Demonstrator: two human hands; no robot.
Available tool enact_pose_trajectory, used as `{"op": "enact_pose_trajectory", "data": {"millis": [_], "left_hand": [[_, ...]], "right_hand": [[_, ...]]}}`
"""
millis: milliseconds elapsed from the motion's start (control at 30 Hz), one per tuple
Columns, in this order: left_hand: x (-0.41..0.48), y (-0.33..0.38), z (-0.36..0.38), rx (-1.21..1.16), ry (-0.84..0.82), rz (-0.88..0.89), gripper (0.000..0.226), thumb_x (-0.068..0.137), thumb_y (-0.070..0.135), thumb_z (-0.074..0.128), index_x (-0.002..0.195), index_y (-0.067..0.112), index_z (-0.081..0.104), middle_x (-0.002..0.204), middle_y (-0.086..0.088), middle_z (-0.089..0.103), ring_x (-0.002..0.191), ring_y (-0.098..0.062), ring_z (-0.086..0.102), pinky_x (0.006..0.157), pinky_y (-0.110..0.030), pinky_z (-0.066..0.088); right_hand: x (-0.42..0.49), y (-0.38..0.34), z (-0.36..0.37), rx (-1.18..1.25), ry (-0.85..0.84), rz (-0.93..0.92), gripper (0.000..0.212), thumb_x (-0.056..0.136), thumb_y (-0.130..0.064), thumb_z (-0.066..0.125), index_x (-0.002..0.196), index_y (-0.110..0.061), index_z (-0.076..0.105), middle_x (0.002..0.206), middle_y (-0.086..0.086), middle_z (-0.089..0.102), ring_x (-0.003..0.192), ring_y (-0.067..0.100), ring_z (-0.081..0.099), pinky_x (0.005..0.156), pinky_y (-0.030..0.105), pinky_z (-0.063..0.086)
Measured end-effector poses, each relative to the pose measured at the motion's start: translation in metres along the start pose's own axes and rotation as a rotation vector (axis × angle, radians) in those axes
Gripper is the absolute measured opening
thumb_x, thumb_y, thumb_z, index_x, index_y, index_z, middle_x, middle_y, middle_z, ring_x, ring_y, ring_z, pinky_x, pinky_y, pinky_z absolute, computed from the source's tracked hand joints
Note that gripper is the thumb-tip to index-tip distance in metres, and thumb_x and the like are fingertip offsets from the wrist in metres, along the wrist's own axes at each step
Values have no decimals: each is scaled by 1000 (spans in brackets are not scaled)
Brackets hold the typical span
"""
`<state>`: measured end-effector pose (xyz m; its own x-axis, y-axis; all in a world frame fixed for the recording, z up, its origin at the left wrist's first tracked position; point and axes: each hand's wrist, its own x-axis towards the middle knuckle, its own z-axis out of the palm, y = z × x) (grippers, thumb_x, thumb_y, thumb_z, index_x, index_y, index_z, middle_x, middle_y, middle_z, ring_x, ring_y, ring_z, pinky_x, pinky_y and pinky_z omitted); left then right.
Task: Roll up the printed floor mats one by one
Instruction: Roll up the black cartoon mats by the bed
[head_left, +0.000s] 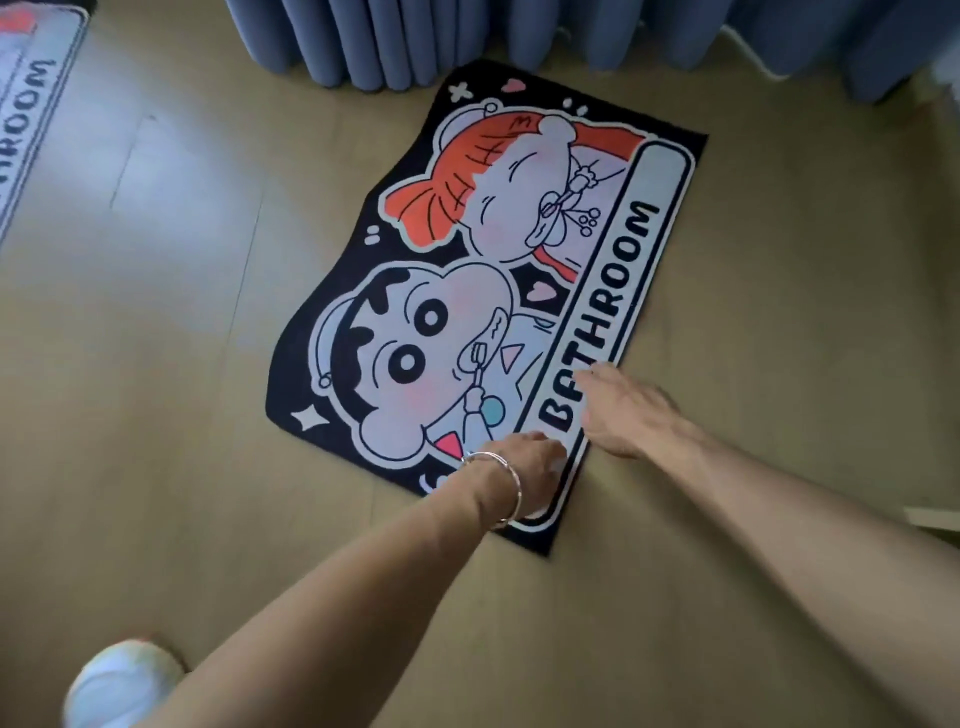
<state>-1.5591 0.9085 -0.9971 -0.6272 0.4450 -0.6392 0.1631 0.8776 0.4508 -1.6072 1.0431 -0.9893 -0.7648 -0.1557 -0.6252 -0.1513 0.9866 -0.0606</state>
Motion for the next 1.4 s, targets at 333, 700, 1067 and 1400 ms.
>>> {"op": "enact_pose_trajectory", "data": {"millis": [333,700,1067,1400], "left_hand": [[-50,-106,-80,846,-276,-94,38,93,37,48,128,22,52,123,2,59,110,-21,59,91,-34,48],[-66,-130,-20,893,-114,21,34,95,35,47,124,17,49,116,-3,57,107,-21,57,85,-33,45],[-60,-92,1,925,-69,199,27,97,20,36,111,14,59,111,-6,57,102,-23,54,78,-33,40],[-60,-10,26,344,-162,-22,32,89,28,49,117,14,56,113,-7,48,100,-27,49,79,-33,41]], "right_hand": [[-35,-96,33,-31,-213,-205,46,92,-42,59,122,-9,51,117,9,47,108,28,50,88,45,48],[-45,-117,69,-216,-96,-229,27,89,-3,55,114,-12,49,110,9,48,88,25,51,65,36,38],[-69,-72,53,-254,-186,-90,20,85,-10,52,104,-12,59,105,6,53,89,24,59,67,33,42],[-95,-29,78,-58,-301,-203,34,100,-37,37,125,-16,48,122,7,44,108,25,49,87,42,46]]}}
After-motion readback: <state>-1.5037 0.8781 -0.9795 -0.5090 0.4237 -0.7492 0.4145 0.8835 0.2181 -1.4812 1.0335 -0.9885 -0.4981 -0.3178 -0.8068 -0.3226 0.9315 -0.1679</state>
